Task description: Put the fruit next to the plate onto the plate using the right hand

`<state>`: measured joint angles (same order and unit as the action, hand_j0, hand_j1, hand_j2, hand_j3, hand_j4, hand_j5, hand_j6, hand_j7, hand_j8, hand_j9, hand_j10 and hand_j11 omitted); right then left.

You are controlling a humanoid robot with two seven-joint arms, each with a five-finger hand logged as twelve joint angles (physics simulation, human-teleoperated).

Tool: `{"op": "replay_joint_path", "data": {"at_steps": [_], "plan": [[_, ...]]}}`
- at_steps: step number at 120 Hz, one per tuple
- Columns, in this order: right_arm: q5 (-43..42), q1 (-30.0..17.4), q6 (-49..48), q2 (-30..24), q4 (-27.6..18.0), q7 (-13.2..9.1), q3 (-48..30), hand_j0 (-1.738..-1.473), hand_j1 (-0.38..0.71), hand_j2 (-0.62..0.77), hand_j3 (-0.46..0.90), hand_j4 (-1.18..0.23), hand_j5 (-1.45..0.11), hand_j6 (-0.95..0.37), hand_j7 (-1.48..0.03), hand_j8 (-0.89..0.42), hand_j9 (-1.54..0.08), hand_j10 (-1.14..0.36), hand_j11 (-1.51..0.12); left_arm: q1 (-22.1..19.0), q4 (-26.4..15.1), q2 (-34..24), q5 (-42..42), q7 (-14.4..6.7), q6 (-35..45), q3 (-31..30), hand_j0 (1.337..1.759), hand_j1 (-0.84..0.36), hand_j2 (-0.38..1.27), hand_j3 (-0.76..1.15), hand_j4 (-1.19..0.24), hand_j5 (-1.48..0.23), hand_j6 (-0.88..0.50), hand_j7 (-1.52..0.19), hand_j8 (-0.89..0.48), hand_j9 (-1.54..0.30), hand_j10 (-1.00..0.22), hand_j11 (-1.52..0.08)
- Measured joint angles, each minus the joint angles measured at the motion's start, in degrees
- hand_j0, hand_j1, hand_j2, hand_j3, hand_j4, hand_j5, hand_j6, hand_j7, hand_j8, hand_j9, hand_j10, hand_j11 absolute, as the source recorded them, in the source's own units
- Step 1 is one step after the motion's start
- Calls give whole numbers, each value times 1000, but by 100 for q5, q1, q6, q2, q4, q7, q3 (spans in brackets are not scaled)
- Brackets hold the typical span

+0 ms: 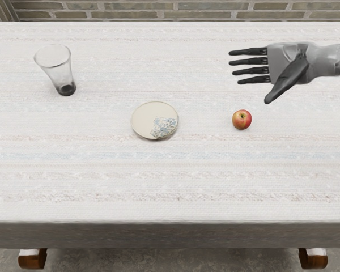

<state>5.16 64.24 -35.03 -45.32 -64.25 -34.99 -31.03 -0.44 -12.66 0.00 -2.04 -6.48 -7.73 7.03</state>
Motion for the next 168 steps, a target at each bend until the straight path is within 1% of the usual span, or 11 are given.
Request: {"op": "replay_joint_path", "data": {"at_steps": [16,24,30,37,54,67,78,89,110,137,168], "plan": [[-49,18,1,294,344,-1,7,-1658,-328,-4,0,-16,-22,-16,-22,-16,-22,-17,-22,0,1,0,0,-2,0,0,1658,349,0,0,0,0,0,0,0,0,0,0],[-313,167,1,419,398,-1,340,-1658,-329,-4,0,-16,-22,-15,-22,-16,-22,-16,-22,0,1,0,-1,-1,0,1,1658,349,0,0,0,0,0,0,0,0,0,0],[-1002,521,556,472,149,-1,938,-1658,-330,-3,0,-16,-21,-15,-21,-15,-21,-16,-21,0,0,0,-1,-2,0,1,1658,349,0,0,0,0,0,0,0,0,0,0],[-1570,1092,1509,510,-77,-1,2022,-1658,-329,-4,0,-16,-21,-16,-21,-16,-21,-16,-21,0,0,0,-2,-2,0,0,1658,349,0,0,0,0,0,0,0,0,0,0],[-2140,2240,3567,666,-363,-1,4066,-1658,-329,-4,0,-18,-23,-18,-22,-18,-22,-18,-22,0,0,0,0,-2,0,0,1658,349,0,0,0,0,0,0,0,0,0,0],[-2269,2795,4150,1282,-386,-1,5398,-1658,-328,-3,0,-19,-23,-20,-23,-19,-23,-19,-23,0,1,0,0,-2,0,0,1658,349,0,0,0,0,0,0,0,0,0,0],[-2301,3007,4311,1906,-374,-1,6009,-1658,-328,-3,0,-20,-24,-20,-23,-20,-24,-19,-23,0,0,0,1,-2,0,0,1658,349,0,0,0,0,0,0,0,0,0,0],[-2300,3092,4416,2406,-262,-1,6238,-1658,-280,-11,0,-60,-76,-61,-76,-60,-76,-60,-76,0,3,0,0,-2,0,0,1658,349,0,0,0,0,0,0,0,0,0,0],[-2277,2990,5071,2946,-167,-1,6247,-1658,-198,-24,0,-128,-164,-129,-164,-128,-164,-127,-164,0,2,0,-1,-1,0,0,1658,349,0,0,0,0,0,0,0,0,0,0],[-2306,2538,5617,3080,-115,-1,6231,-1658,-171,-29,0,-150,-193,-151,-193,-151,-193,-150,-193,0,1,0,-1,-1,0,0,1658,349,0,0,0,0,0,0,0,0,0,0],[-2398,2030,5895,3184,338,-1,5996,-1658,-134,-35,0,-181,-234,-182,-234,-182,-234,-181,-234,0,1,0,-2,-2,0,0,1658,349,0,0,0,0,0,0,0,0,0,0]]}}
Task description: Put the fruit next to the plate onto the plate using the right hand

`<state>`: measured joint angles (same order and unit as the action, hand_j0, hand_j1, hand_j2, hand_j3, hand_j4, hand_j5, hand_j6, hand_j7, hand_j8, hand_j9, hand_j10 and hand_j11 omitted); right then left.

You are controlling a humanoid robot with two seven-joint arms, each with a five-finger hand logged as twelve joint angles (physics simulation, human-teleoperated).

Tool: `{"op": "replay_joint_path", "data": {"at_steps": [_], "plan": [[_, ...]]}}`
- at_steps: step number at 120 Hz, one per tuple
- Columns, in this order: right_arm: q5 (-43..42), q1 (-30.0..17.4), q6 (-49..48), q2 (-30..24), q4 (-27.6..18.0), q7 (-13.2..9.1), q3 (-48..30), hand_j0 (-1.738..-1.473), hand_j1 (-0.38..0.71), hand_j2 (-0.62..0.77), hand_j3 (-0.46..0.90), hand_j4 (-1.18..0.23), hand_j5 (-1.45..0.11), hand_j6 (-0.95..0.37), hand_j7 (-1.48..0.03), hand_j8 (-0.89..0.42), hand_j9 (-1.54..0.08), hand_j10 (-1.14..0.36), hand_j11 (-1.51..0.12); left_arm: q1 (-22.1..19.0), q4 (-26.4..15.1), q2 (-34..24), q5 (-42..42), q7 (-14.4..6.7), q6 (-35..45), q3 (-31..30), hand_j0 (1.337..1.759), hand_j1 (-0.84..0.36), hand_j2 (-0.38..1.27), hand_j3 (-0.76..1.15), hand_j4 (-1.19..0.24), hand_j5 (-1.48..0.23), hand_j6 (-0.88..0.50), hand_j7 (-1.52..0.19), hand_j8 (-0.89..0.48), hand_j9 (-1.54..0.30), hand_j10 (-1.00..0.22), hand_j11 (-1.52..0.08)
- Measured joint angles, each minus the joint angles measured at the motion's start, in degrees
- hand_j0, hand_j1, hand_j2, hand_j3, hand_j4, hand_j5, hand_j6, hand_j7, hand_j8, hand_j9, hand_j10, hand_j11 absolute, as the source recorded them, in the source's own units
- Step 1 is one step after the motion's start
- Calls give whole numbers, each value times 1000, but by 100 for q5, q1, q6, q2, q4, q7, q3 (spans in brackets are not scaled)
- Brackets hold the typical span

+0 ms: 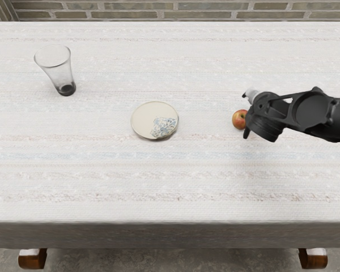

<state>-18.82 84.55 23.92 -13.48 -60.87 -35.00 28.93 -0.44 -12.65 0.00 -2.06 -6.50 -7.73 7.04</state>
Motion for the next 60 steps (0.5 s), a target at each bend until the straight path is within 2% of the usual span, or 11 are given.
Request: {"op": "replay_joint_path", "data": {"at_steps": [26,60], "plan": [[-80,-168,20,69,233,0,-203,-1658,-40,-50,0,-260,-336,-261,-336,-260,-336,-259,-336,0,0,0,2,0,0,0,1658,349,0,0,0,0,0,0,0,0,0,0],[-110,-287,17,168,398,0,-236,-1658,0,-57,0,-292,-379,-293,-379,-293,-379,-292,-379,0,0,0,1,1,0,0,1658,349,0,0,0,0,0,0,0,0,0,0]]}}
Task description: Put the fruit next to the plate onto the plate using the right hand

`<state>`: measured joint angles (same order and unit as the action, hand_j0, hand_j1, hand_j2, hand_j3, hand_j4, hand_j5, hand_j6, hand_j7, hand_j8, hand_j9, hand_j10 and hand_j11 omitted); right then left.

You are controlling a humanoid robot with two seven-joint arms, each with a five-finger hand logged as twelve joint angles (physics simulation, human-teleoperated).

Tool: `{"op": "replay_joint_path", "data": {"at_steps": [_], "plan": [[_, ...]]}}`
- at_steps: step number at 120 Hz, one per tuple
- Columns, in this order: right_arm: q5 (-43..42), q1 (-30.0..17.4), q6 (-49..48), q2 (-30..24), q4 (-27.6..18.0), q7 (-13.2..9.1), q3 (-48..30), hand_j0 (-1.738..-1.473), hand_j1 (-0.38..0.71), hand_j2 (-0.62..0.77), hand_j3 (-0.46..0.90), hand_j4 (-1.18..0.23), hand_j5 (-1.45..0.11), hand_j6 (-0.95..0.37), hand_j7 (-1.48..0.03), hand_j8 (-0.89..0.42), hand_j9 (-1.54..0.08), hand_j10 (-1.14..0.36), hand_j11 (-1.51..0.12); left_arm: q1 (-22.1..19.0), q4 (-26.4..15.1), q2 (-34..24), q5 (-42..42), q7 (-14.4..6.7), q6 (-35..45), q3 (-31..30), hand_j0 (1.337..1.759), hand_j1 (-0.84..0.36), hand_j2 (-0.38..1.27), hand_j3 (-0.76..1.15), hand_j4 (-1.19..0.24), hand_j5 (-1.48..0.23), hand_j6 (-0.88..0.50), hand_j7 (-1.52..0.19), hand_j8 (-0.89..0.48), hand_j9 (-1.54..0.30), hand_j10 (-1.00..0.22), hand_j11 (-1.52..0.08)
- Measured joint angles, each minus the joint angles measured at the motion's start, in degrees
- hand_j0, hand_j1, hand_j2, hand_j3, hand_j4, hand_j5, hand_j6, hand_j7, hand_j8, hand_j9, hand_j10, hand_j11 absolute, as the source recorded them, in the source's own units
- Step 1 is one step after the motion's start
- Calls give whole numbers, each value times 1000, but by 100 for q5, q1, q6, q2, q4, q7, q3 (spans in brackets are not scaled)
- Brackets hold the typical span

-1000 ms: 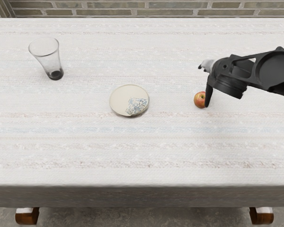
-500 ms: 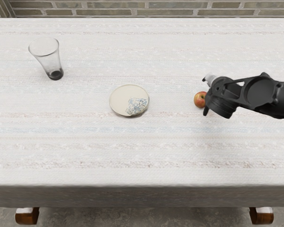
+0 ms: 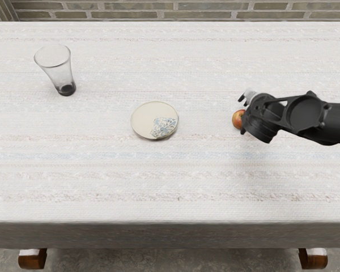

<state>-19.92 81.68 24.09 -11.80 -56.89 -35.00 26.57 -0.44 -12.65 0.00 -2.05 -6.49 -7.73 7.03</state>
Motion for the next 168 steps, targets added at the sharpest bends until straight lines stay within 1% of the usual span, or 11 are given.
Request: {"op": "replay_joint_path", "data": {"at_steps": [32,42,47,58,78,96,105,109,115,136,168], "plan": [[-2,-13,0,41,11,0,16,-1658,24,-61,0,-313,-405,-314,-405,-313,-405,-313,-405,0,-1,0,-1,-1,0,0,1658,349,0,0,0,0,0,0,0,0,0,0],[27,-11,-31,14,11,0,17,-1658,195,-31,0,-472,-615,-474,-613,-472,-615,-472,-615,0,-1,0,-1,0,0,0,1658,349,0,0,0,0,0,0,0,0,0,0],[34,-8,-49,-8,8,1,11,-1657,247,56,-1,-544,-713,-440,-710,-426,-713,-544,-713,0,-1,0,-2,-1,0,0,1658,349,0,0,0,0,0,0,0,0,0,0],[46,-34,-70,-93,0,2,-186,-1655,276,260,0,-657,-870,-441,-863,-437,-871,-659,-872,0,0,0,-1,-1,0,0,1658,349,0,0,0,0,0,0,0,0,0,0],[68,-521,-540,-683,11,-3,-1645,-1654,294,411,0,-652,-1042,-398,-1015,-403,-1029,-771,-1030,0,0,0,0,-1,0,0,1658,349,0,0,0,0,0,0,0,0,0,0],[110,-1274,-2280,-1084,229,0,-3890,-1654,329,489,1,-594,-1130,-352,-1077,-366,-1109,-810,-1112,0,0,0,1,-1,0,1,1658,349,0,0,0,0,0,0,0,0,0,0],[269,-1521,-3045,-1123,416,0,-4624,-1652,325,480,0,-583,-1170,-353,-1095,-367,-1143,-815,-1149,0,2,0,0,-1,0,2,1658,349,0,0,0,0,0,0,0,0,0,0],[311,-1588,-3253,-1092,494,0,-4807,-1652,325,481,1,-576,-1183,-340,-1101,-369,-1157,-816,-1164,0,2,0,-1,-1,0,2,1658,349,0,0,0,0,0,0,0,0,0,0],[340,-1649,-3456,-915,708,1,-4978,-1652,254,328,2,-591,-1201,-340,-1108,-374,-1177,-816,-1186,0,2,0,-1,-1,0,2,1658,349,0,0,0,0,0,0,0,0,0,0],[359,-1665,-3724,-299,1205,0,-5218,-1654,300,501,0,-604,-1215,-374,-1123,-398,-1181,-836,-1189,0,0,0,0,-1,0,1,1658,349,0,0,0,0,0,0,0,0,0,0],[372,-1505,-3787,212,1323,0,-5307,-1653,298,512,-1,-622,-1219,-390,-1131,-411,-1171,-853,-1178,0,1,0,0,0,0,1,1658,349,0,0,0,0,0,0,0,0,0,0]]}}
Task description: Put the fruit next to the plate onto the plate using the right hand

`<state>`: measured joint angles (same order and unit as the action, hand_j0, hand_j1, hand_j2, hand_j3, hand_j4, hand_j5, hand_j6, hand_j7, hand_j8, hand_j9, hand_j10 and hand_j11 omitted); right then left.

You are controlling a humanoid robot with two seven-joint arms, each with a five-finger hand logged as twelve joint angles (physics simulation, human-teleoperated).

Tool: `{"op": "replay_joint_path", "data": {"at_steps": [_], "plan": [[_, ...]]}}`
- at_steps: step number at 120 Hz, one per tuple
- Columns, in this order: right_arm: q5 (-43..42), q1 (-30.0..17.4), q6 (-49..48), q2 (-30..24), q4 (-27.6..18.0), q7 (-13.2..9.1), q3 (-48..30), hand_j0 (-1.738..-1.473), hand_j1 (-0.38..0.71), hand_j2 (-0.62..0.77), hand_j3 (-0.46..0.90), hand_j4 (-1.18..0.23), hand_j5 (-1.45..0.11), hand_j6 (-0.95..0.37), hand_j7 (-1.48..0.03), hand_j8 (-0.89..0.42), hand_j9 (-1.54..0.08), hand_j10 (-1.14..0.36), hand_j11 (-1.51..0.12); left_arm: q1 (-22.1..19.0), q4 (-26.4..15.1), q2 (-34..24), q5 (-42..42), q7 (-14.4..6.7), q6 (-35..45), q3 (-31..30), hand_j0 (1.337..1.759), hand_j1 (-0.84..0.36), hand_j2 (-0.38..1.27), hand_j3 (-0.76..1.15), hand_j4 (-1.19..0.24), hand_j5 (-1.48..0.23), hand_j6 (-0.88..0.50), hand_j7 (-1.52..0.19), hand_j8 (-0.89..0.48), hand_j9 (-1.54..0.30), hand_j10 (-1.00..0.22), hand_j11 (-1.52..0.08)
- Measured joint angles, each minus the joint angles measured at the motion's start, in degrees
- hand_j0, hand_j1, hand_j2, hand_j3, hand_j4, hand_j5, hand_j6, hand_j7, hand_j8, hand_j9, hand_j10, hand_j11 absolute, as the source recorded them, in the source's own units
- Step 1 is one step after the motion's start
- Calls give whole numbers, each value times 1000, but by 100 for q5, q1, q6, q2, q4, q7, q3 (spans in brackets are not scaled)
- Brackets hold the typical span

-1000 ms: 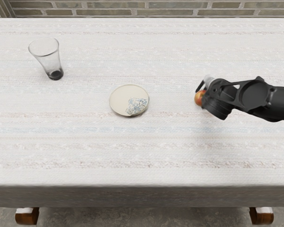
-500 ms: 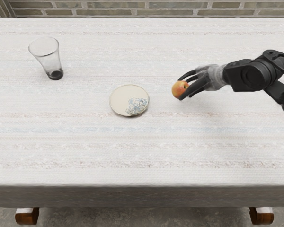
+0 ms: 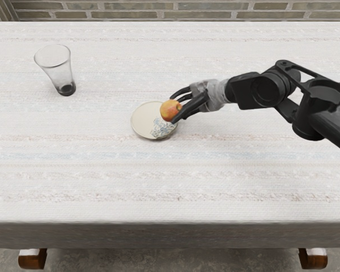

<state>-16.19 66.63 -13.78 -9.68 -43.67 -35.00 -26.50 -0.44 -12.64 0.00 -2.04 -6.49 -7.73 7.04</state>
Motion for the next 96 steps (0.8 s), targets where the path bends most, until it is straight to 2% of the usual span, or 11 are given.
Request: {"op": "replay_joint_path", "data": {"at_steps": [11,12,34,36,44,52,61,72,78,87,96], "plan": [[1,59,4,46,74,0,-1,-1652,285,491,-1,-638,-1218,-407,-1133,-433,-1162,-859,-1169,0,-1,0,-1,0,0,0,1658,349,0,0,0,0,0,0,0,0,0,0],[-3,62,6,49,81,0,-3,-1651,246,375,-1,-651,-1216,-418,-1133,-444,-1160,-859,-1166,0,-1,0,-1,1,0,0,1658,349,0,0,0,0,0,0,0,0,0,0],[-23,109,41,148,276,3,24,-1653,266,439,0,-756,-1186,-426,-1129,-540,-1167,-850,-1175,0,0,0,0,-1,0,0,1658,349,0,0,0,0,0,0,0,0,0,0],[-29,111,49,162,306,3,29,-1654,256,406,0,-732,-1139,-428,-1087,-533,-1122,-819,-1129,0,1,0,0,0,0,0,1658,349,0,0,0,0,0,0,0,0,0,0],[-40,111,75,242,476,2,43,-1655,95,291,0,-534,-830,-315,-792,-391,-818,-597,-823,0,0,0,0,-1,0,-1,1658,349,0,0,0,0,0,0,0,0,0,0],[-44,112,87,290,575,1,45,-1656,-21,209,0,-391,-607,-233,-580,-288,-598,-437,-602,0,0,0,-1,-1,0,-1,1658,349,0,0,0,0,0,0,0,0,0,0],[-41,113,90,318,631,0,40,-1656,-114,143,0,-278,-429,-168,-410,-206,-423,-309,-425,0,0,0,-1,-1,0,-1,1658,349,0,0,0,0,0,0,0,0,0,0],[-26,107,79,282,646,0,24,-1657,-189,90,0,-185,-284,-115,-272,-140,-280,-205,-282,0,0,0,-1,-1,0,-1,1658,349,0,0,0,0,0,0,0,0,0,0],[53,89,-58,-46,482,0,-78,-1657,-218,69,0,-151,-229,-96,-219,-115,-226,-166,-227,0,-1,0,1,-1,0,-2,1658,349,0,0,0,0,0,0,0,0,0,0],[533,-281,-1027,-1128,239,0,-621,-1658,-250,46,0,-113,-167,-75,-161,-88,-165,-123,-166,0,-1,0,-1,-1,0,-2,1658,349,0,0,0,0,0,0,0,0,0,0],[1017,-683,-1590,-2167,117,0,-1022,-1658,-273,31,0,-83,-124,-57,-120,-66,-123,-91,-124,6,-1,0,-1,0,0,-1,1658,349,0,0,0,0,0,0,0,0,0,0]]}}
